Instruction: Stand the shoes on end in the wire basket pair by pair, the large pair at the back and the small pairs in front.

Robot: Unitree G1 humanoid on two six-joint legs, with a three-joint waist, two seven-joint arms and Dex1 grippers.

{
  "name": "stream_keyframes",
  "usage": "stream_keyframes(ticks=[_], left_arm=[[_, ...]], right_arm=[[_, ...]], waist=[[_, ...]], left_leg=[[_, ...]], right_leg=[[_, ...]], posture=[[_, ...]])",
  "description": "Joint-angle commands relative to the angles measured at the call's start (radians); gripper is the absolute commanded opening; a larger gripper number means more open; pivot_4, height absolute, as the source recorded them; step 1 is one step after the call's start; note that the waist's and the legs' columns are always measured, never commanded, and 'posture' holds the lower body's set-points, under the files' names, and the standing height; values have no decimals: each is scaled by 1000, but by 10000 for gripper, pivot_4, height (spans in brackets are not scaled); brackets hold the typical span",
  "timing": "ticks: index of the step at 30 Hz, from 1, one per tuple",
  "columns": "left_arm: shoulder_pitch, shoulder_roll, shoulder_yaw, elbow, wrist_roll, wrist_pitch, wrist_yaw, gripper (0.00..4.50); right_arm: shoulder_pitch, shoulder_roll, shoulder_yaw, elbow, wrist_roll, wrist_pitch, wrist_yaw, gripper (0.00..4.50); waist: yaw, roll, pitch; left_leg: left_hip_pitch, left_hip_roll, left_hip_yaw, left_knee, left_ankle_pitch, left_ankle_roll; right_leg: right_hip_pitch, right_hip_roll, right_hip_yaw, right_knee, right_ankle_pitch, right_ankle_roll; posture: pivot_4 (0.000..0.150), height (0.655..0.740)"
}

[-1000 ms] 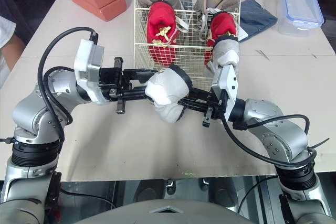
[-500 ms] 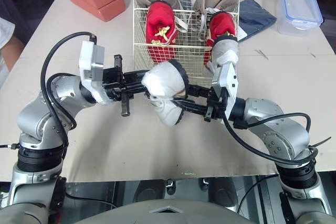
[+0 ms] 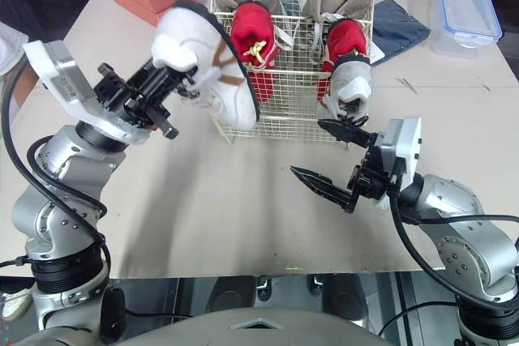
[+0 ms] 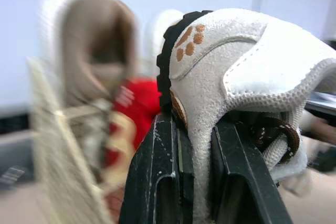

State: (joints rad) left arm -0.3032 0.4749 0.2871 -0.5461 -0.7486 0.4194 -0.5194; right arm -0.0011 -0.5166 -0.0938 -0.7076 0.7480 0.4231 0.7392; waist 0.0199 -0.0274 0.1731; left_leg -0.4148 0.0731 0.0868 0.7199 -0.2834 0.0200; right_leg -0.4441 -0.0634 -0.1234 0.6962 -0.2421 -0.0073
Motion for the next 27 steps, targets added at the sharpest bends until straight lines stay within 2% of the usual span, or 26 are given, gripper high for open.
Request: stream_keyframes(ticks=[1,4,13,27], left_arm=[[-38,-26,-27,-14,100,-73,70,669],[-35,-33,-69,-7,159,-98,71,669],[-21,-51,-125,41,283,-185,63,669],[151,-91,-228,99,395,-330,-4,669]], right_arm=[[21,55,-4,-2,-119,-187,6,44808],[51,78,18,4,-179,-255,7,44808],[138,110,37,-8,-213,-368,3,44808],[143,113,46,34,-199,-433,17,44808]], waist=[[0,0,0],[-1,0,0],[-2,0,0],[-4,1,0]], left_leg=[[0,0,0,0,0,0],[0,0,0,0,0,0],[0,0,0,0,0,0],[0,0,0,0,0,0]], right_leg=[[0,0,0,0,0,0],[0,0,0,0,0,0],[0,0,0,0,0,0],[0,0,0,0,0,-1]], posture=[[1500,6860],[1500,6860],[1500,6860],[1500,6860]])
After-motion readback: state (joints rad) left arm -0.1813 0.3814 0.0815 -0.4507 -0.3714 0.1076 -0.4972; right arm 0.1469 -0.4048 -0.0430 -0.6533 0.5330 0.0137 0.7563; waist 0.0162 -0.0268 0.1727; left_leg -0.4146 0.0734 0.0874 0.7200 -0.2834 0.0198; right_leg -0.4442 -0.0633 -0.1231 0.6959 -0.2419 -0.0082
